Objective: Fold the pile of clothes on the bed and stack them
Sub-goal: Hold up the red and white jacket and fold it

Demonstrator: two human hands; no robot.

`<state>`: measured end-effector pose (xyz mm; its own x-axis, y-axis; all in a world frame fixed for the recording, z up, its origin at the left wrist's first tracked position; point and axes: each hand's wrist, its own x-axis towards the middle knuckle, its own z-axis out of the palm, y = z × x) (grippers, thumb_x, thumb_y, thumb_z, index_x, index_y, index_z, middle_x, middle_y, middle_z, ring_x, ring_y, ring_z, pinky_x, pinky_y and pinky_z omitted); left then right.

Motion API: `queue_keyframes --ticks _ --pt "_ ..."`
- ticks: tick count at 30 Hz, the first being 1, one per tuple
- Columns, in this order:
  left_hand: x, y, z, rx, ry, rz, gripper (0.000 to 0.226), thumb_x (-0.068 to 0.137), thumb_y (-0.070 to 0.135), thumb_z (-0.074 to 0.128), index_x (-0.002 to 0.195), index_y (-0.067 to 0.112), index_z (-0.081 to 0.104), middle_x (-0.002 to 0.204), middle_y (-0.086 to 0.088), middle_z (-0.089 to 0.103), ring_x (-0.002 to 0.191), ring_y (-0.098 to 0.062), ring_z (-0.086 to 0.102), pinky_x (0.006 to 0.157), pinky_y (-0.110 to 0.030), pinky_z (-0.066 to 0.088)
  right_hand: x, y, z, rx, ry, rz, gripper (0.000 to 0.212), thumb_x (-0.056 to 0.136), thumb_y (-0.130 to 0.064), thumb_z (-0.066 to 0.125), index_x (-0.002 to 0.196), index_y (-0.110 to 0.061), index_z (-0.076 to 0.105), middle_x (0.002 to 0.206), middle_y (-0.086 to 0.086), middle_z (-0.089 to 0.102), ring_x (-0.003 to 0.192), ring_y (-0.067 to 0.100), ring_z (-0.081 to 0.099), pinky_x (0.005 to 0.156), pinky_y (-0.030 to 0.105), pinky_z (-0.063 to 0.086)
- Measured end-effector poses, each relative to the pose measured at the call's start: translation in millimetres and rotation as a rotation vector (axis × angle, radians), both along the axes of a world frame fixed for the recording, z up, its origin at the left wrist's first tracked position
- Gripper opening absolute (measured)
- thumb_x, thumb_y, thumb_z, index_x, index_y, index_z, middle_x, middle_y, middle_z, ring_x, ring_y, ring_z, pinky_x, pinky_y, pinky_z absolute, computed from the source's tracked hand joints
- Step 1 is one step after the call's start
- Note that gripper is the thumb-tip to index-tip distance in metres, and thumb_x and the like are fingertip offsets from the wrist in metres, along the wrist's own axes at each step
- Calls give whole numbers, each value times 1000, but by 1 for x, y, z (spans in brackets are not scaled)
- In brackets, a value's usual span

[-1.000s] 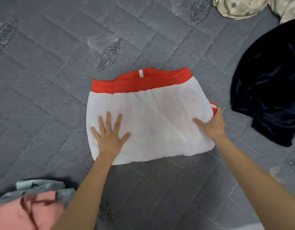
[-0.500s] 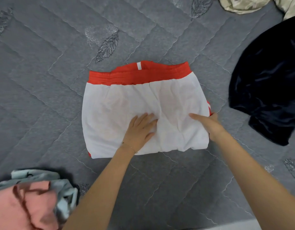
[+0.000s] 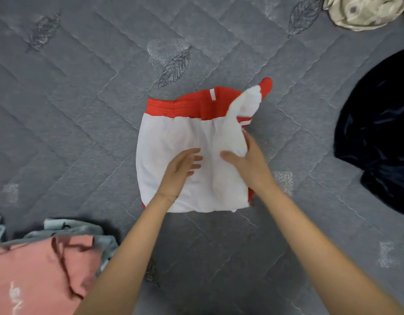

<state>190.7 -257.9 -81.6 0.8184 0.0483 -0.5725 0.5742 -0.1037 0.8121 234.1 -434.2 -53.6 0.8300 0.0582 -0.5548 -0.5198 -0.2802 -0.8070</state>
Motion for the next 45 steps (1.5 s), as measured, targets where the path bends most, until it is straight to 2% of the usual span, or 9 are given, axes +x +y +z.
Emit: queue_keyframes --ticks 6,9,15,19,23,29,33,39,45 --pt "-3 43 10 -88 62 334 37 102 39 31 107 21 63 92 3 68 75 -4 66 65 -20 53 -16 74 12 -20 -27 383 66 91 -29 61 146 -26 24 135 -2 52 116 18 53 94 25 40" --pt "-13 68 5 -111 94 370 53 91 56 45 119 14 61 111 -7 68 99 -17 67 83 -29 53 -23 95 0 76 80 621 64 95 -35 55 148 -32 19 144 -2 45 113 17 56 98 30 44" --pt "-35 77 -24 477 140 122 56 84 21 71 133 11 45 127 -10 58 112 -29 56 88 -30 43 -16 84 -45 -402 -406 604 45 92 -13 56 136 -14 50 144 6 46 136 28 34 114 45 26" --pt "-42 75 -38 605 149 127 63 88 25 67 141 12 35 133 -13 53 118 -34 51 97 -44 43 -1 64 -70 -731 -375 888 62 97 -36 49 151 -27 21 161 0 2 148 26 -10 116 41 -11" --pt "-52 74 -51 858 233 124 76 84 42 68 145 13 32 136 -16 40 122 -35 38 100 -47 32 7 55 -91 -759 -384 1117 68 98 -46 42 153 -31 7 161 0 -12 146 26 -19 114 43 -18" --pt "-48 80 -55 513 266 306 66 80 31 75 130 5 40 127 -13 54 113 -31 55 90 -35 44 -2 45 -90 -569 -507 439 73 85 -28 69 147 -14 34 155 11 25 144 27 17 118 40 15" --pt "-46 86 -49 280 367 403 55 80 26 76 123 2 53 113 -11 62 97 -24 59 80 -29 46 -23 45 -84 -163 27 -36 60 79 -20 78 128 -19 44 124 -2 54 124 18 49 97 26 43" --pt "-53 87 -36 -6 351 453 35 81 16 74 111 16 55 104 -5 63 85 -16 62 71 -25 51 -45 43 -75 51 232 -108 26 88 -16 68 112 -21 60 105 -4 68 95 11 65 83 33 54" --pt "-91 81 -22 -89 417 388 36 81 16 73 112 14 55 97 -2 65 85 -16 63 71 -26 52 -64 17 -48 151 409 -103 32 83 -8 72 113 -14 63 104 1 71 92 17 68 74 27 56"
